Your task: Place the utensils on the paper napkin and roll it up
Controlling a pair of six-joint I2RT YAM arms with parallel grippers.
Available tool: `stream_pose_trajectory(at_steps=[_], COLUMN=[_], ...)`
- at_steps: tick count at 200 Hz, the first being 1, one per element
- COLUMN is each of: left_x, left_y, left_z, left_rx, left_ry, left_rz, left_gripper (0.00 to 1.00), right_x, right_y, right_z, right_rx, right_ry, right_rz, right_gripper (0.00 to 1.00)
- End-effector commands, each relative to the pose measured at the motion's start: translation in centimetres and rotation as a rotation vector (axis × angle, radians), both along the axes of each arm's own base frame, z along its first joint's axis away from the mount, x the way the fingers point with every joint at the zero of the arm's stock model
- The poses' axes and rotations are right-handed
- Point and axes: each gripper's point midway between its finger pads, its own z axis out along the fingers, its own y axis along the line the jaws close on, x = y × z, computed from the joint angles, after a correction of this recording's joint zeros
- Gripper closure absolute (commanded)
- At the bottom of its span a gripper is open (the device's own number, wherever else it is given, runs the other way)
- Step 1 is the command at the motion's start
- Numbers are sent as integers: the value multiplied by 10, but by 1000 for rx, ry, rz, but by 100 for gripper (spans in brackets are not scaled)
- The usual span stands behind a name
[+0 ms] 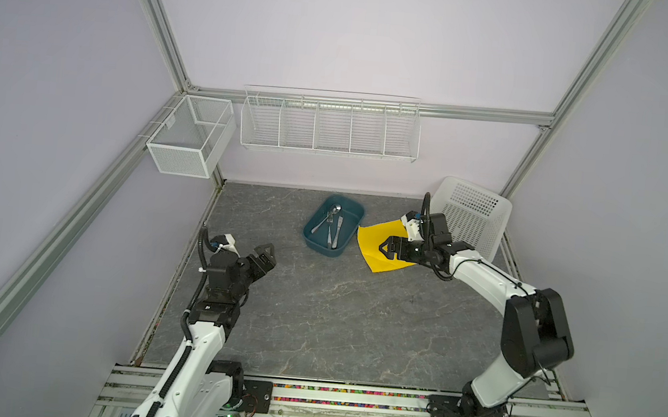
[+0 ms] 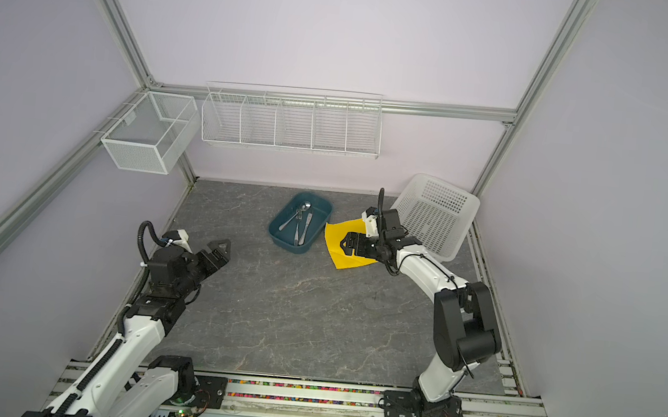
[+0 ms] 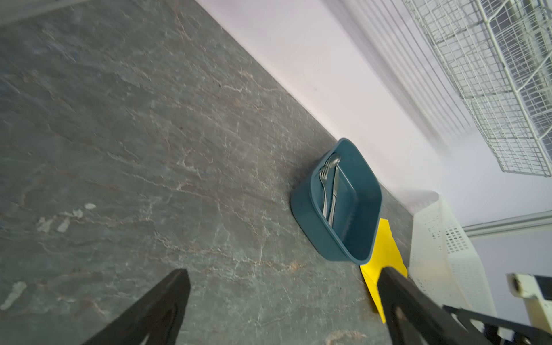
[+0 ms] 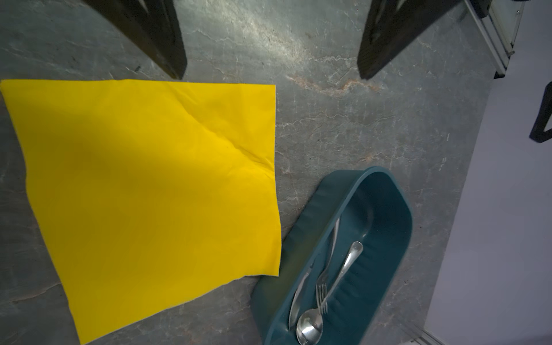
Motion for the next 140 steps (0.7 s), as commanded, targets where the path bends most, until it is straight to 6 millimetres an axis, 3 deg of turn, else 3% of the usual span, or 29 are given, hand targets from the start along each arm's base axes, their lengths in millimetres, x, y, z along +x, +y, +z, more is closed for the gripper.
stream_pose_trajectory(at_steps=[1, 28, 53, 91, 115, 140], left_x=[-11, -15, -20, -22, -22, -22], left_y=[-9, -20, -18, -14, -16, -19], left_z=[-8, -7, -10, -11, -11, -9], left_rx=[-69, -71, -29, 11, -1, -6], left_ry=[48, 40, 80, 103, 105, 109], left_rz=[-35, -104, -111, -111, -119, -132], left_gripper=[1, 0, 0, 0, 0, 0], right_x=[1, 4, 8, 2, -13, -49], right_y=[13, 30, 35, 42, 40, 39], right_z=[-22, -49, -72, -89, -100, -111], right_rx=[-71, -143, -175, -162, -194, -234], right_ry=[47, 86, 138, 182, 219, 256], right_rz=[41, 71, 62, 97, 133, 202], right_gripper=[4, 3, 3, 2, 2, 2])
